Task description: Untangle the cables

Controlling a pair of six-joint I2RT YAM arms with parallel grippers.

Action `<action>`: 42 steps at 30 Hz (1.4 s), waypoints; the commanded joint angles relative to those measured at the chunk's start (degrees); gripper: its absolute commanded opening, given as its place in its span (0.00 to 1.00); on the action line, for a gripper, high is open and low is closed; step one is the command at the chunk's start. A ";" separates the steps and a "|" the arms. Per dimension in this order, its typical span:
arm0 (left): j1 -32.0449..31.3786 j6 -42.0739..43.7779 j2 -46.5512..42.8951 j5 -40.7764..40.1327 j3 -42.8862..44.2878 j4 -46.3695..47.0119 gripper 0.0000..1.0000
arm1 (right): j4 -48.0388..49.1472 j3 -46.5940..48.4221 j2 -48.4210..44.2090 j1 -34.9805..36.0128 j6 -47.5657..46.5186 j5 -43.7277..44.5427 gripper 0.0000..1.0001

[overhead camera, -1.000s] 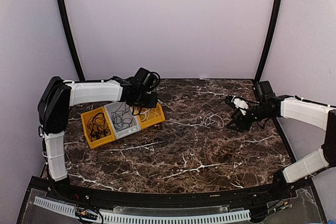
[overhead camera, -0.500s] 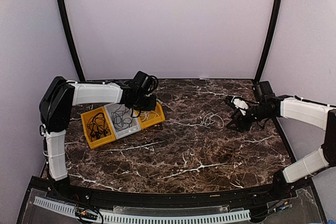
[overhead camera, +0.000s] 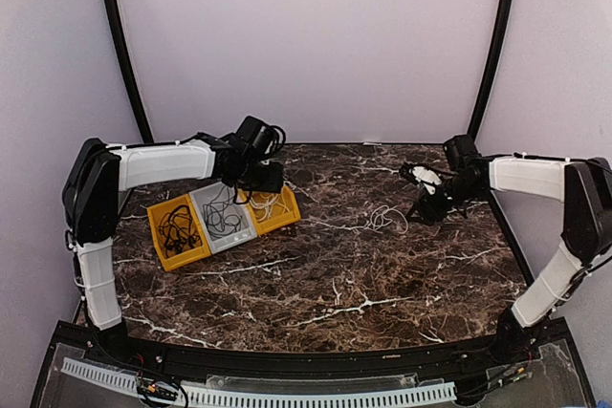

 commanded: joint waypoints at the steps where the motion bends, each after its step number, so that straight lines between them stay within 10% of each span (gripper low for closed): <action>1: 0.30 3.21 -8.69 -2.40 3.21 -5.15 0.58 | -2.19 6.69 8.65 0.15 0.98 4.33 0.64; 15: -8.04 11.57 -20.58 2.81 -6.30 2.51 0.58 | -2.74 18.57 25.26 0.17 1.69 6.06 0.61; 23: -10.06 10.82 -23.09 6.69 -13.38 14.73 0.56 | -3.62 16.89 20.21 0.62 -1.15 -0.27 0.01; 42: -10.71 7.23 -19.40 19.41 -19.48 34.29 0.59 | -15.88 15.94 -7.96 19.42 -14.28 -1.04 0.00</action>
